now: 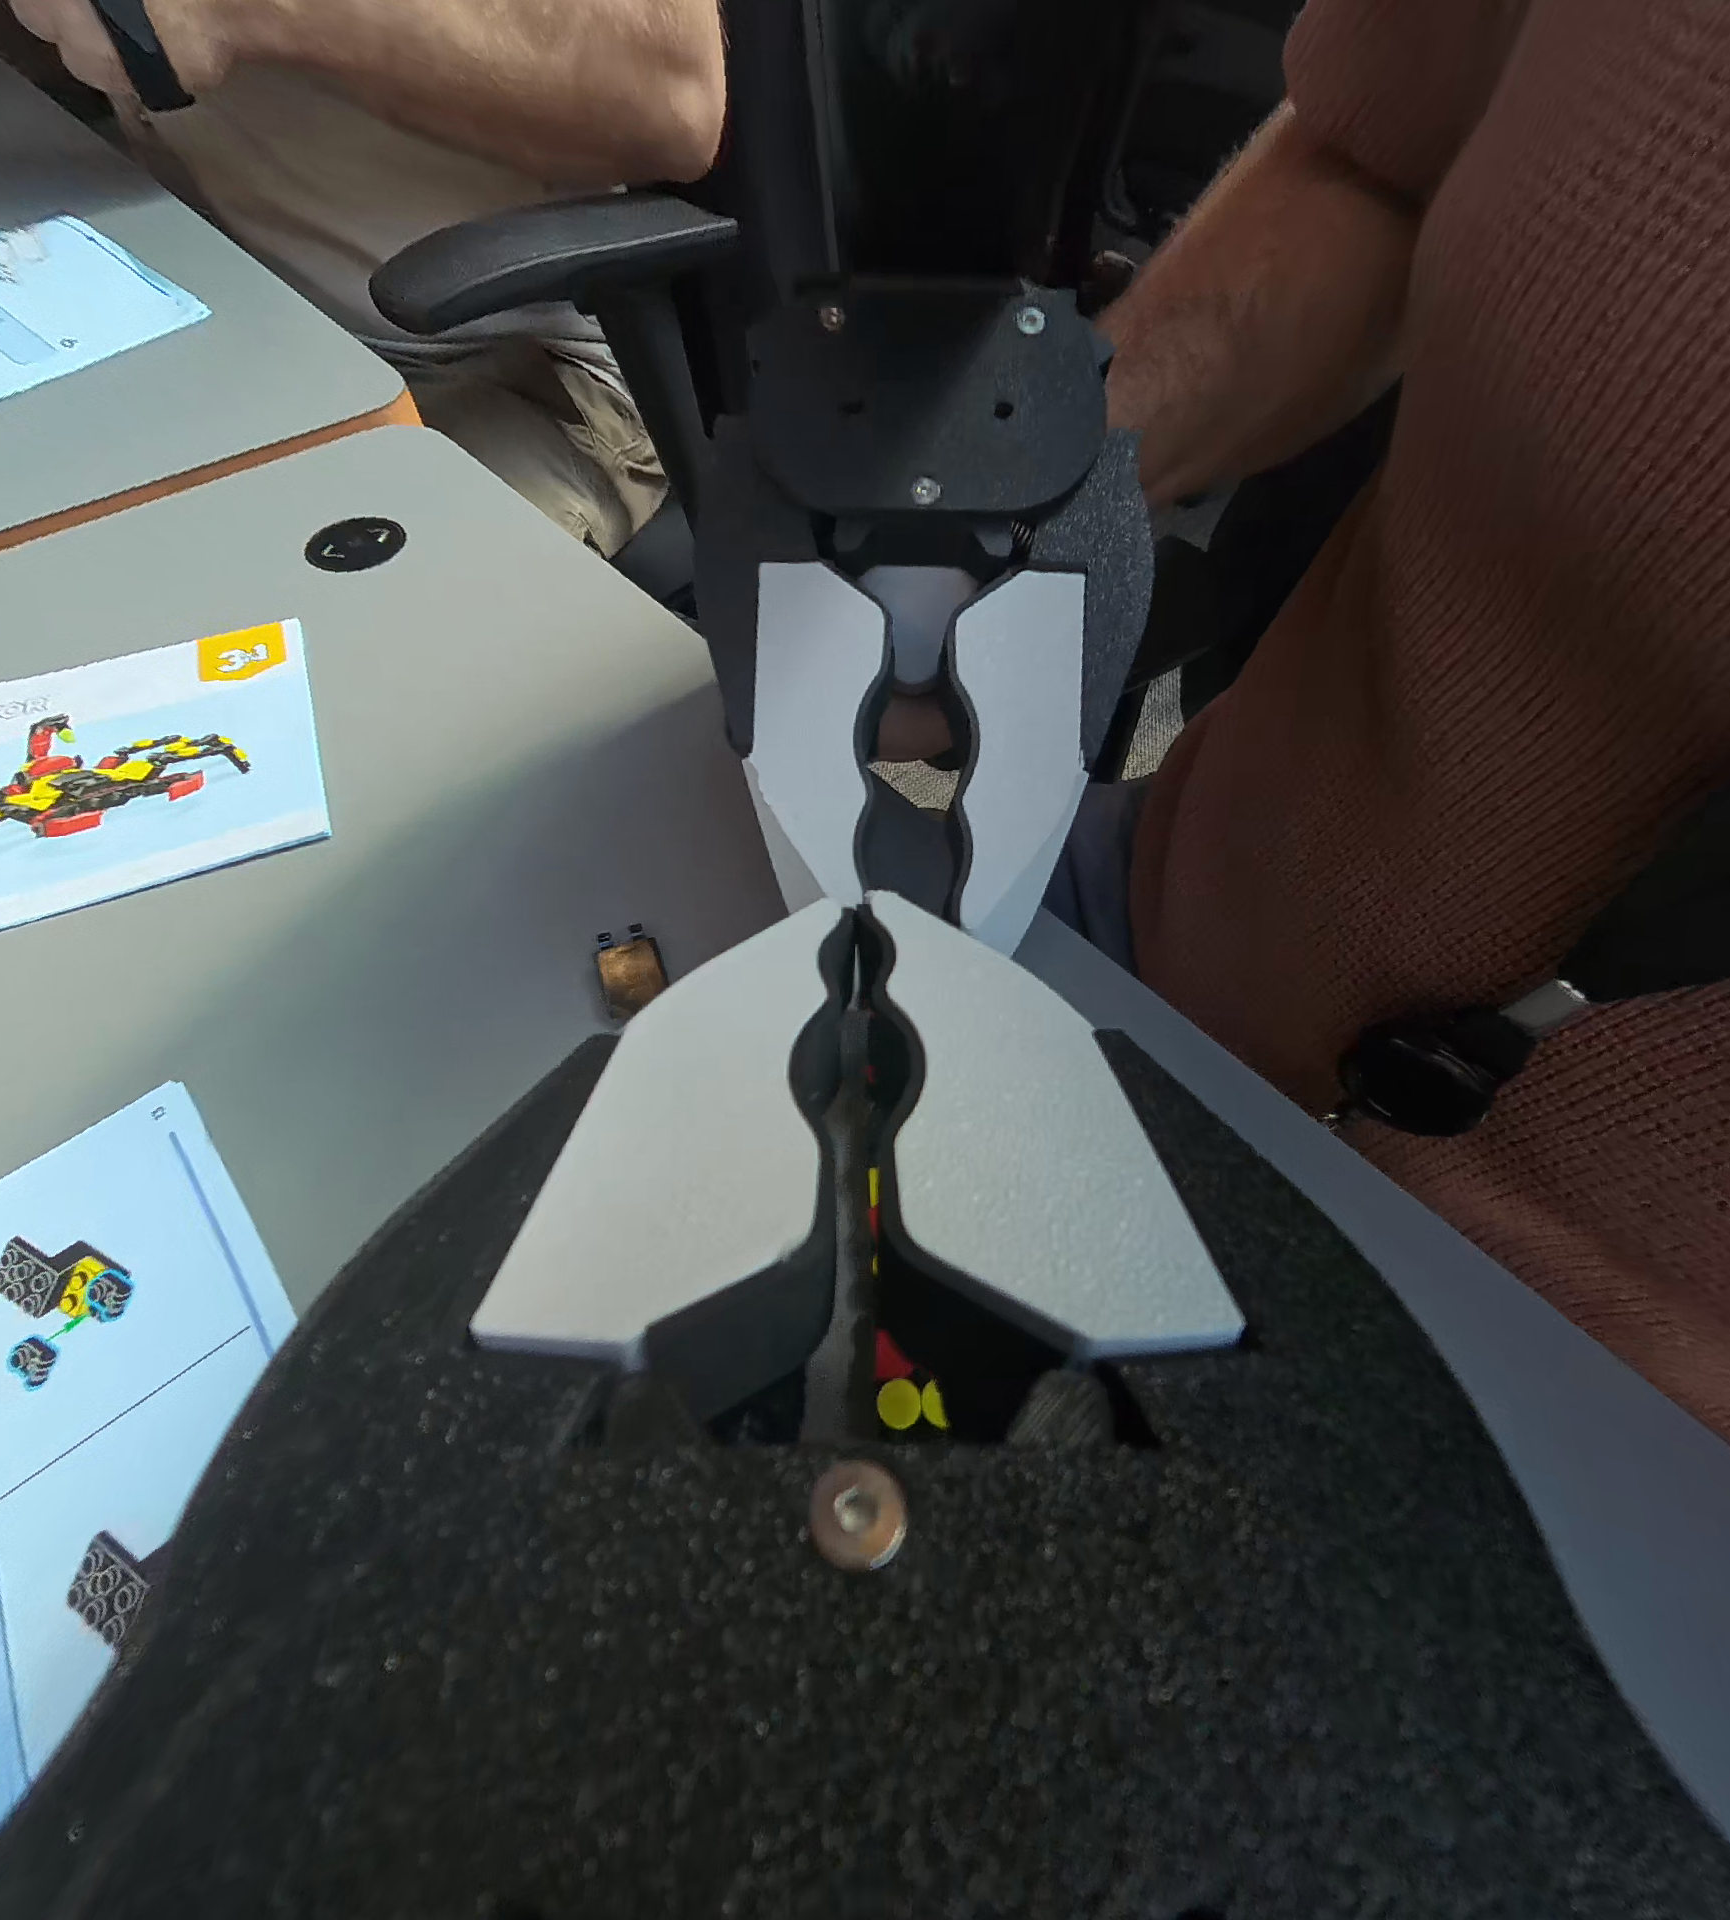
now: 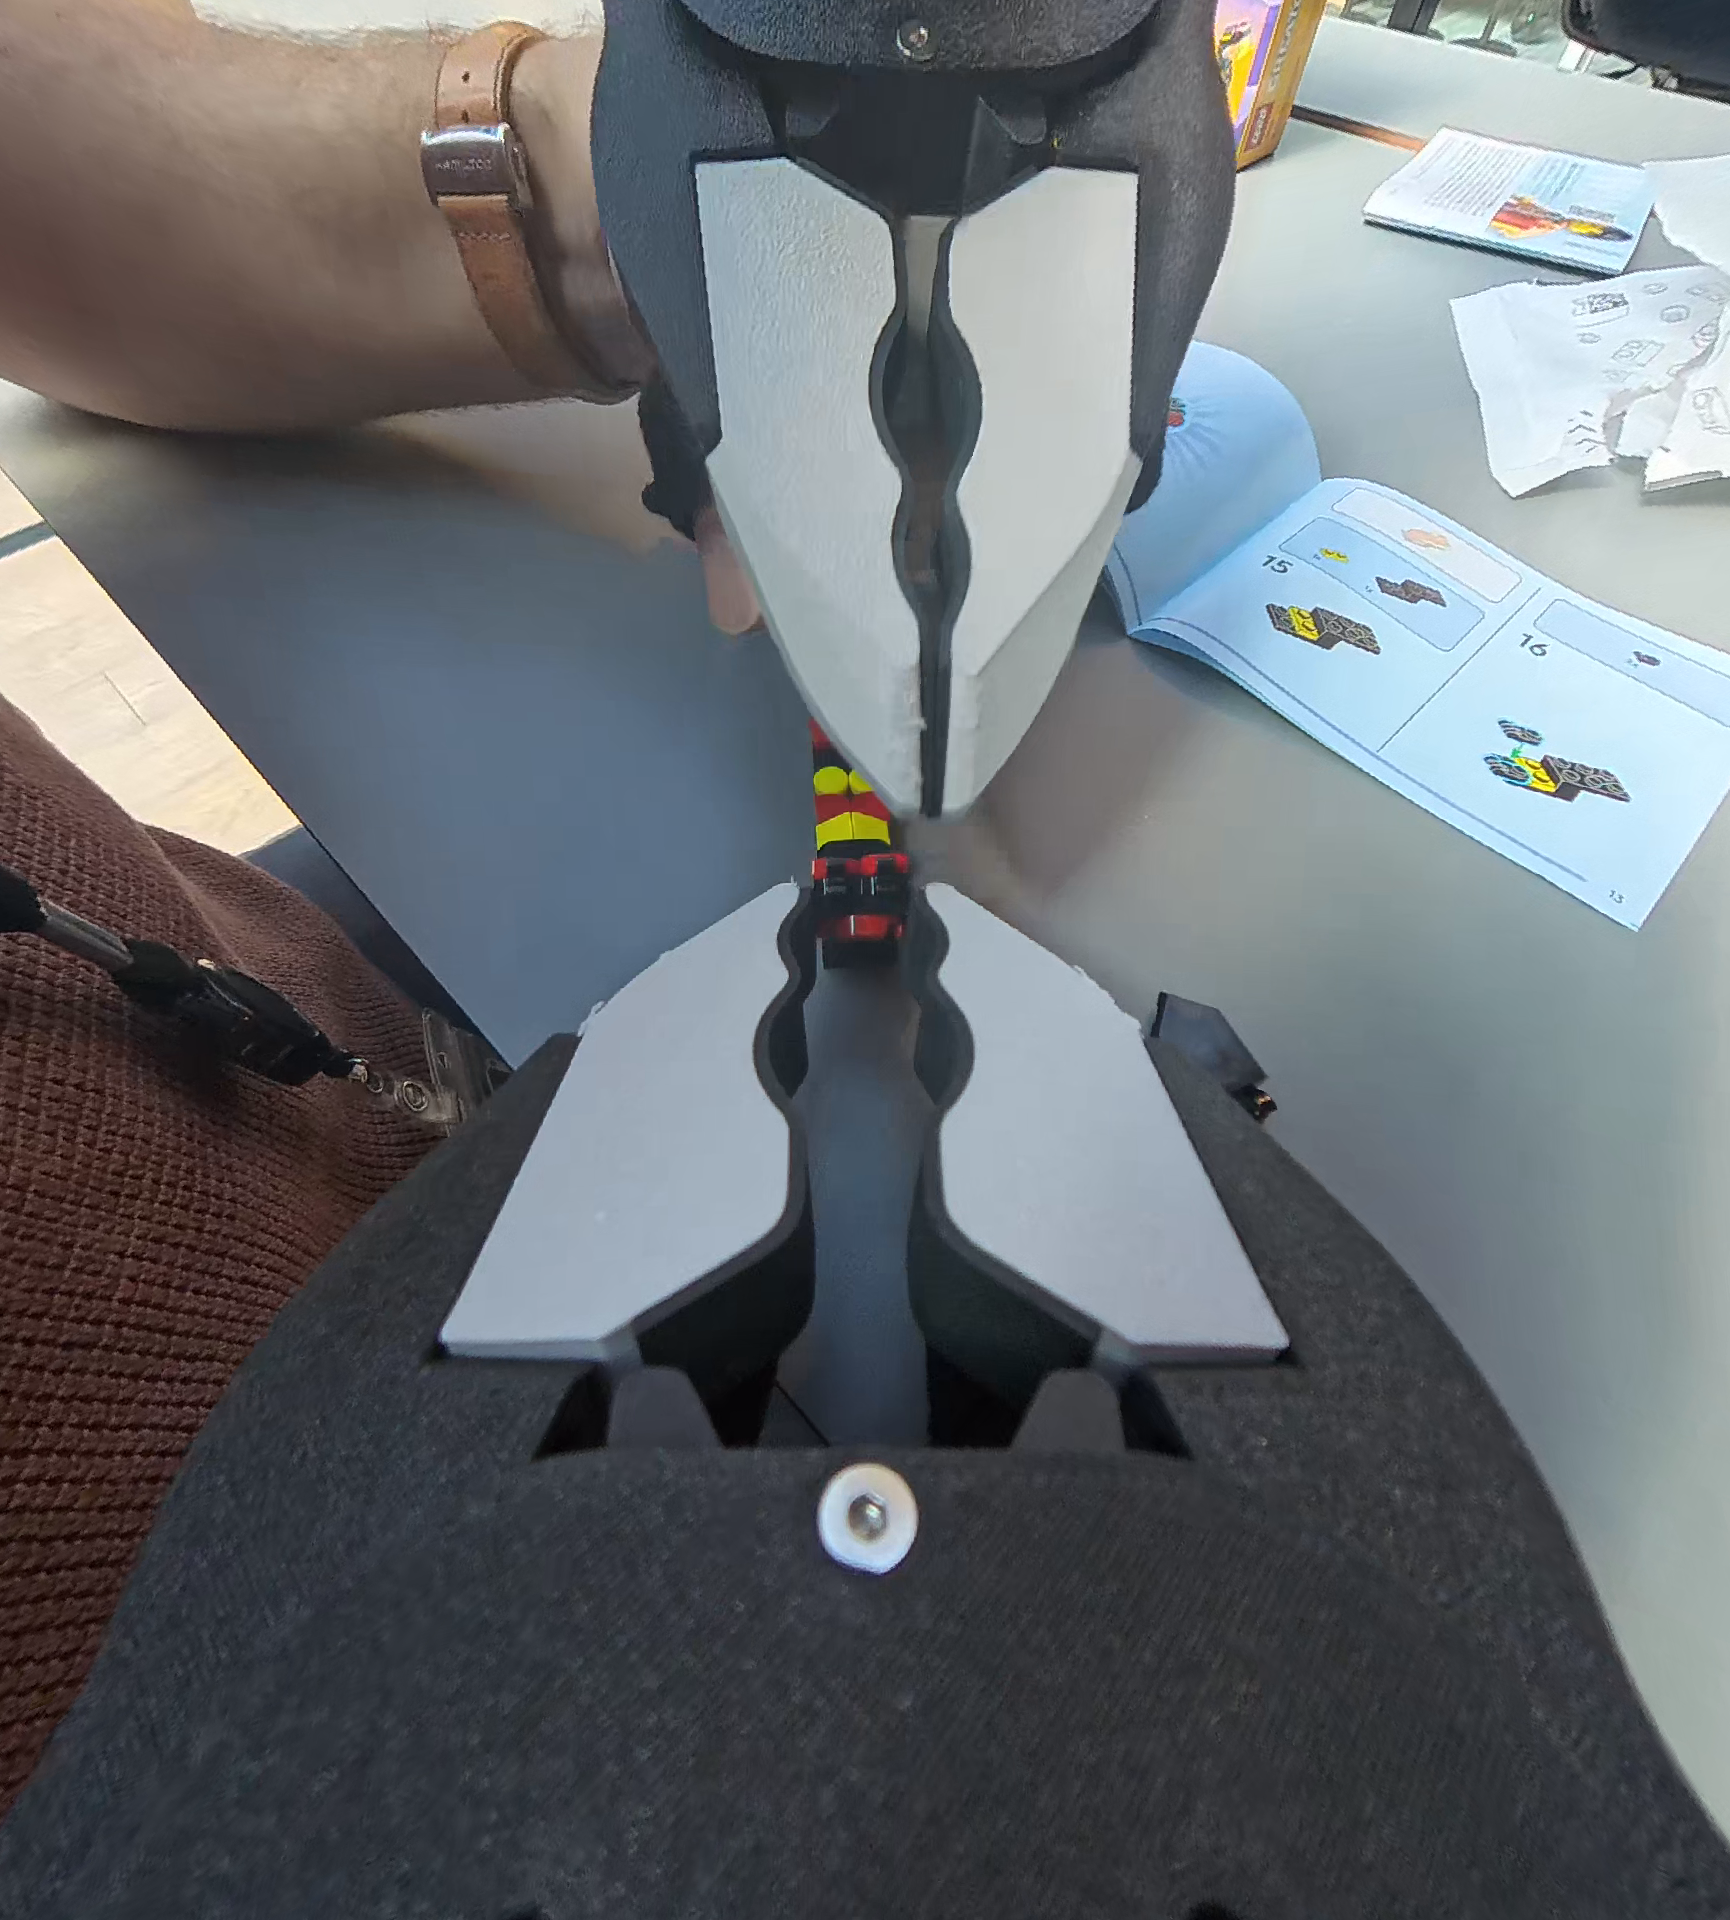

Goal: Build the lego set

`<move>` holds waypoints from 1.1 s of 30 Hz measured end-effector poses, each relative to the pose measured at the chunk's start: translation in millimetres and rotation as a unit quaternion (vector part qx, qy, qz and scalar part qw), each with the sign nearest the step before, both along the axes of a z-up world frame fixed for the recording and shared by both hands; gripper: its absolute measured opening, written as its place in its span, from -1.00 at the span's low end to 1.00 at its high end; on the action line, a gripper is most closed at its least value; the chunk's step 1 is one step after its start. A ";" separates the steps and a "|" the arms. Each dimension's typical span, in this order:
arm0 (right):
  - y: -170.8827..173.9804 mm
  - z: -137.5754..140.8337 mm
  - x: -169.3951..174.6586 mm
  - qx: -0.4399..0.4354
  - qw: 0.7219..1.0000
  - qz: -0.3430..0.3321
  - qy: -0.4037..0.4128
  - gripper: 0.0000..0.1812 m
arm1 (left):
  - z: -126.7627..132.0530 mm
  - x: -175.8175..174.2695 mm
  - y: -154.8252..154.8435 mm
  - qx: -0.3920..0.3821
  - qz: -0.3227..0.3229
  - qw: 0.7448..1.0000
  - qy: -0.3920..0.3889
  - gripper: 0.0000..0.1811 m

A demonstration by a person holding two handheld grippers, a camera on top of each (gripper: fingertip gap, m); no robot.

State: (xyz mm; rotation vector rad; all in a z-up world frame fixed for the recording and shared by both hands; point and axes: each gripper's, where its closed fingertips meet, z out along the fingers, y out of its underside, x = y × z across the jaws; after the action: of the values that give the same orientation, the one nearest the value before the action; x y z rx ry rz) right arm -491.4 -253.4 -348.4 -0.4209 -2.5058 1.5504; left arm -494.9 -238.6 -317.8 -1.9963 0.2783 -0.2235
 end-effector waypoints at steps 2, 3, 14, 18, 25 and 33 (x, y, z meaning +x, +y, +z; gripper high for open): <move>0.1 0.0 0.0 0.000 1.000 0.000 0.000 -0.83 | 8.8 -11.2 -5.5 0.006 0.024 1.000 0.003 -1.00; 0.0 -0.1 0.1 0.000 1.000 0.000 0.000 -0.83 | 11.8 -18.3 -9.6 0.002 0.039 0.999 0.010 -1.00; -0.1 -0.1 -0.1 -0.002 1.000 0.004 -0.009 -0.83 | 7.4 -45.4 -38.8 -0.059 0.082 0.994 0.030 -1.00; -0.1 -0.3 0.1 -0.003 1.000 0.003 -0.009 -0.83 | 0.1 -37.0 -41.4 -0.079 0.059 0.995 0.029 -1.00; -0.8 -0.2 -0.4 0.000 1.000 0.004 -0.016 -0.83 | -19.3 -9.5 -33.5 -0.114 -0.002 0.993 0.012 -1.00; -0.8 -0.1 -0.5 0.038 0.999 0.013 -0.015 -0.83 | -46.9 -4.7 -32.7 -0.190 -0.002 0.981 0.046 -1.00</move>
State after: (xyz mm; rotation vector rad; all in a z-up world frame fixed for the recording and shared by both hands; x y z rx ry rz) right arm -491.9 -254.2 -348.5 -0.4046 -2.5933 1.4630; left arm -499.7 -271.3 -364.7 -2.3889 0.3153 -0.1974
